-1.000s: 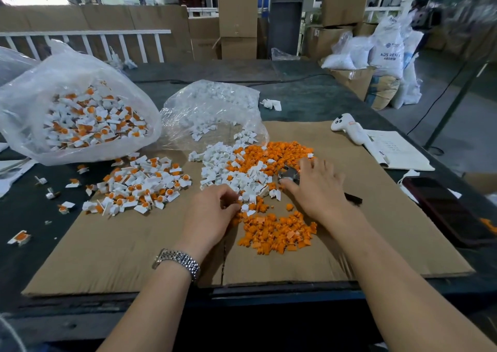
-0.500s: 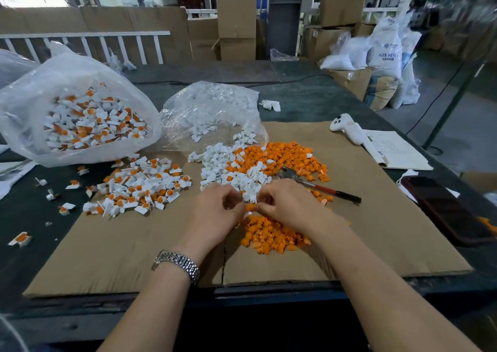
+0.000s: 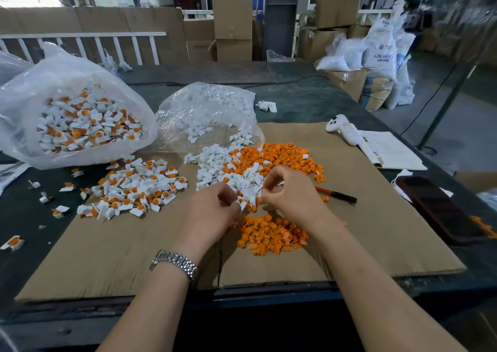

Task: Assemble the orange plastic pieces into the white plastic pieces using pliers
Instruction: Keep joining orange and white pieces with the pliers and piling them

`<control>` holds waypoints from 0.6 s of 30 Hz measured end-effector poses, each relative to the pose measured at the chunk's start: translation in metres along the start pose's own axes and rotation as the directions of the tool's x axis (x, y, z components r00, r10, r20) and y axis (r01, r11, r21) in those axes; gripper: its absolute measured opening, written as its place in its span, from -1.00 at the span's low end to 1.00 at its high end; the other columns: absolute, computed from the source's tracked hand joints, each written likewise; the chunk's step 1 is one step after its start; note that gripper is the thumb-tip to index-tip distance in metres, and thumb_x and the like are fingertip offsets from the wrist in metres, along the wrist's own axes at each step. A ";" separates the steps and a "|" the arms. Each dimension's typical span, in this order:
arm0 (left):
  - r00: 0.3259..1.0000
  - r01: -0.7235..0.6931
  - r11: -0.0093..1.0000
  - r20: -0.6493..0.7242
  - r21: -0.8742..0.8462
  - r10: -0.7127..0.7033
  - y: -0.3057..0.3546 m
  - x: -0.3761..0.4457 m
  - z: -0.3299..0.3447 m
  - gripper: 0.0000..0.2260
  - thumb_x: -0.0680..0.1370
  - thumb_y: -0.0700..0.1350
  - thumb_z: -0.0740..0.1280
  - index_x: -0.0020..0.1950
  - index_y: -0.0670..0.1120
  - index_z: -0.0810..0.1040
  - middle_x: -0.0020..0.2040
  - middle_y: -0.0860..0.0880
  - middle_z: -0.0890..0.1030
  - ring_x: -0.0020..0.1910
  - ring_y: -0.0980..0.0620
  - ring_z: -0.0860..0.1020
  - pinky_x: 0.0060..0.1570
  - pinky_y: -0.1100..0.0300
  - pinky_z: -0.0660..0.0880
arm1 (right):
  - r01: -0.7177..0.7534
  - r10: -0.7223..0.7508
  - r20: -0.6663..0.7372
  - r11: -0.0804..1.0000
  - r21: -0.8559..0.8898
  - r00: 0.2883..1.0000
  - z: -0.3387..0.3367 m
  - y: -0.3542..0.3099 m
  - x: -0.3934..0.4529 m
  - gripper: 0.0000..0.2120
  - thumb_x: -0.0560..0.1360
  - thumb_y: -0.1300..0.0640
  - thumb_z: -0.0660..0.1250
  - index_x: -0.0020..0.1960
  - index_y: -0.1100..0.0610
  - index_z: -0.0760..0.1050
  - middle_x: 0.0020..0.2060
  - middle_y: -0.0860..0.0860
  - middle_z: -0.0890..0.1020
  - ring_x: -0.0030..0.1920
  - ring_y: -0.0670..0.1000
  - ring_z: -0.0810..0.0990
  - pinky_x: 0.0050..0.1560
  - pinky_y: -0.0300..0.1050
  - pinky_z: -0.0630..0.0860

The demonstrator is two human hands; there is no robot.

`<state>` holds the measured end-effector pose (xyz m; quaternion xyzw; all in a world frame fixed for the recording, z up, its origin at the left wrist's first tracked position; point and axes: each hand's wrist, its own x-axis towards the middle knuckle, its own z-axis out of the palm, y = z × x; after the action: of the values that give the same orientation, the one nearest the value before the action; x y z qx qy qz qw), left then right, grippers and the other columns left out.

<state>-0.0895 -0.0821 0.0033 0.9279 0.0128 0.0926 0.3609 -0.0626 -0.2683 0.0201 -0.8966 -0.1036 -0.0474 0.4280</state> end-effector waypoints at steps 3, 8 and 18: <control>0.990 0.142 0.887 0.074 -0.440 -0.122 -0.002 -0.003 -0.009 -0.87 0.59 -0.14 0.45 0.04 0.11 0.69 -0.04 0.05 0.71 -0.13 0.14 0.67 -0.12 0.34 0.59 | -0.059 0.057 0.018 0.988 0.146 0.998 -0.001 -0.002 -0.002 -0.87 0.56 0.26 0.35 0.08 0.11 0.58 -0.10 0.00 0.66 -0.23 -0.08 0.72 -0.21 -0.02 0.69; 0.910 0.395 0.201 0.353 -0.896 -0.216 0.000 -0.011 -0.014 -0.80 0.54 -0.29 0.46 0.16 -0.19 0.71 -0.06 -0.22 0.70 -0.18 -0.05 0.66 -0.23 0.16 0.63 | -0.102 0.105 0.015 0.913 0.394 0.994 -0.003 -0.012 -0.007 -0.93 0.51 0.19 0.48 -0.06 0.04 0.70 -0.16 -0.04 0.72 -0.18 0.02 0.70 -0.24 -0.21 0.66; 0.934 0.358 0.114 0.355 -0.927 -0.043 -0.012 -0.008 -0.021 -0.78 0.44 -0.36 0.42 0.06 -0.23 0.74 0.08 -0.28 0.70 0.03 -0.13 0.72 -0.10 0.22 0.67 | 0.057 -0.073 0.018 0.895 0.443 0.997 -0.002 -0.042 -0.018 -0.95 0.54 0.20 0.45 -0.01 0.13 0.67 -0.22 0.01 0.73 -0.17 -0.07 0.71 -0.11 -0.28 0.61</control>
<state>-0.1007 -0.0599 0.0090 0.4577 0.0320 -0.0846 0.8845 -0.0896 -0.2464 0.0498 -0.7728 -0.1488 -0.0217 0.6166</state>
